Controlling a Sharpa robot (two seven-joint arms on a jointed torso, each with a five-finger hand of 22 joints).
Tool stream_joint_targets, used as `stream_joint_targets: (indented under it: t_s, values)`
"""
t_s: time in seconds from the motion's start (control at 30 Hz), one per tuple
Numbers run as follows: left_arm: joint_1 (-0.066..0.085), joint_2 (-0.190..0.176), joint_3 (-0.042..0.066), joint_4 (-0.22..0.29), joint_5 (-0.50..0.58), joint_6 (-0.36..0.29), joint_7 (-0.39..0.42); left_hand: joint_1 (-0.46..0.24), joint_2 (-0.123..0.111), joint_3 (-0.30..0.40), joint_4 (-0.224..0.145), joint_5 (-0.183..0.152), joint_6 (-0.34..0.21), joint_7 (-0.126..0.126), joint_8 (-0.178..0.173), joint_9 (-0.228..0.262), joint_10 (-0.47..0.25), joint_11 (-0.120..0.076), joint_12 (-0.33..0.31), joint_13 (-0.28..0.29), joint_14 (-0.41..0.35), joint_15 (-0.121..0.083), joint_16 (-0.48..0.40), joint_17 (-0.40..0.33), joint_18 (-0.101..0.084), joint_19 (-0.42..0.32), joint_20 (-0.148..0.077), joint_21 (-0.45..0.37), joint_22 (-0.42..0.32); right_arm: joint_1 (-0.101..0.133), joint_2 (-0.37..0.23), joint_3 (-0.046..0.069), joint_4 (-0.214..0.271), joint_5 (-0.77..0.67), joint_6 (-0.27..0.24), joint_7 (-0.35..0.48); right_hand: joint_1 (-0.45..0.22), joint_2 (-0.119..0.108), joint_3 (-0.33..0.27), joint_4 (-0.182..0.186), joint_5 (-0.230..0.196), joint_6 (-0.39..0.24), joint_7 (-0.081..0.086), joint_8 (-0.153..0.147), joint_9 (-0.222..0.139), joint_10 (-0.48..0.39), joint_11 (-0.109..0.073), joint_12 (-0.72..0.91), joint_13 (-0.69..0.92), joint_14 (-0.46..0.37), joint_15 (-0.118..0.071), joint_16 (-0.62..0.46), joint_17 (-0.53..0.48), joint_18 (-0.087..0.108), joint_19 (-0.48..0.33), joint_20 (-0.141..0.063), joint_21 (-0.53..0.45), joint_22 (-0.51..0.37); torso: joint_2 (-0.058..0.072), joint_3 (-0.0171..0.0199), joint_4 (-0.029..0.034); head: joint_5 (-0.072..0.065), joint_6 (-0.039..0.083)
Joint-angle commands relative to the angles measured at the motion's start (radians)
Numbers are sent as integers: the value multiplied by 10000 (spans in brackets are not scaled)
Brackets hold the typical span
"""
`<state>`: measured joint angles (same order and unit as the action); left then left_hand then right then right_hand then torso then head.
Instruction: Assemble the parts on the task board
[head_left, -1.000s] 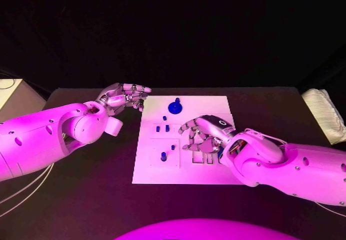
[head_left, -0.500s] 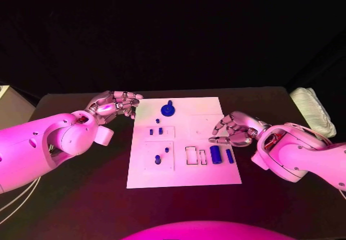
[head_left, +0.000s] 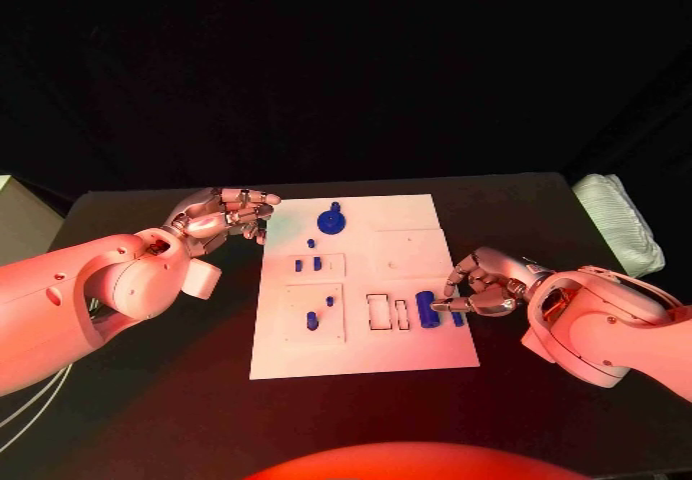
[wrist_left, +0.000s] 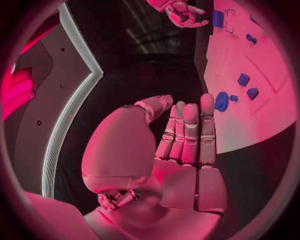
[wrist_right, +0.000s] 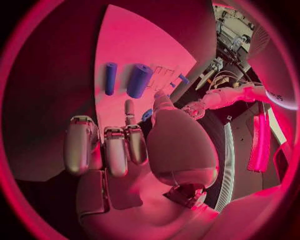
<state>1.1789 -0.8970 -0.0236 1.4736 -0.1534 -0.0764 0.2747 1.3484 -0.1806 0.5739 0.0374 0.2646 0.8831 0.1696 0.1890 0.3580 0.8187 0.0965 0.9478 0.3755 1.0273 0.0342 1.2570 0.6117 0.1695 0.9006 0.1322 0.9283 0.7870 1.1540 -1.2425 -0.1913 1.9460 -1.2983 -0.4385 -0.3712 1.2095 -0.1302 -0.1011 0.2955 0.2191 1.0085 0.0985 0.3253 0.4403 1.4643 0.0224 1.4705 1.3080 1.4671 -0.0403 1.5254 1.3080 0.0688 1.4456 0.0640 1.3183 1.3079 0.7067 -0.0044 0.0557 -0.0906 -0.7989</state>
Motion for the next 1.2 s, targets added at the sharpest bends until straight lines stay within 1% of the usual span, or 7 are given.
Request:
stream_joint_targets:
  t_s: [0.03, 0.47, 0.8, 0.9, 0.97, 1.03, 1.2]
  values:
    - [-13, -12, 6, 55, -25, 153, 147, -39, 54, -48, 6, -2, -19, 23, 1, -7, 1, 2, -20, -9, 1, 6, -37, 11, 142, 49, 44, -50, -13, -53, 57, -5, -43, -808, 183, -655, -172, 55, -142, 5, -48, 118, -83, 137, 54, 390, -73, 135, 1668, 816, -96, 78, 1421, -103, 98, -46, 89, 711, 1, -19, 23, -89, -9]
    - [-22, -57, 6, 102, -24, 166, 141, -48, 56, -57, 17, 1, -22, 24, -1, -9, -1, 4, -18, -14, -8, 8, -43, 0, 141, 50, 46, -63, -21, -499, 746, -14, -439, -1147, 108, -998, -303, 120, -224, 5, -49, 144, -108, 207, 87, 395, -93, 137, 1681, 817, -115, 84, 1433, -101, 94, -63, 78, 716, 18, -4, 10, -89, -22]
    - [-24, -111, 6, 112, -18, 196, 98, -58, 59, -64, 29, 3, -30, 27, -6, -12, -4, 7, -17, -18, -12, 10, -46, -3, 141, 51, 47, -74, -27, -764, 1470, -12, -1075, -1092, 158, -1040, -155, 326, -214, -27, 303, 234, -181, 406, 176, 434, -156, 171, 1749, 819, -166, 93, 1456, -110, 109, -107, 105, 770, 4, -9, 41, -59, -59]
    - [-24, -123, 6, 112, -16, 200, 86, -72, 64, -70, 43, 3, -32, 31, -8, -13, -6, 10, -17, -20, -19, 13, -50, -14, 140, 52, 49, -80, -31, -786, 1550, -12, -1139, -1136, 163, -1096, -8, 370, -191, -37, 381, 240, -200, 455, 198, 439, -175, 172, 1759, 821, -182, 97, 1467, -113, 116, -122, 115, 789, 7, -14, 35, -49, -71]
    - [-24, -135, 6, 115, -15, 204, 76, -81, 67, -74, 53, 3, -33, 32, -9, -14, -8, 13, -16, -22, -19, 15, -50, -14, 140, 52, 50, -86, -34, -801, 1602, -12, -1186, -1173, 163, -1133, 437, 522, -7, -70, 432, 208, -223, 505, 214, 456, -200, 182, 1784, 827, -208, 108, 1497, -117, 126, -149, 130, 818, 9, -16, 33, -38, -77]
    - [-24, -145, 6, 118, -14, 202, 69, -81, 67, -74, 53, 3, -33, 32, -9, -14, -8, 13, -16, -22, -19, 15, -50, -14, 140, 52, 50, -86, -34, -809, 1632, -11, -1209, -1194, 118, -1147, 960, 564, 280, -101, 836, 159, -238, 513, 200, 466, -219, 185, 1804, 827, -227, 110, 1504, -121, 133, -168, 139, 844, 7, -17, 19, -18, -80]
    - [-24, -163, 6, 123, -13, 199, 52, -81, 67, -74, 53, 3, -33, 32, -9, -14, -8, 13, -16, -22, -19, 15, -50, -14, 140, 52, 50, -86, -34, -819, 1646, -11, -1155, -1094, -258, -1070, 1400, 729, 788, -62, 782, 219, -295, 540, 161, 508, -269, 223, 1863, 829, -266, 115, 1516, -127, 148, -203, 160, 888, 2, -15, -1, -4, -82]
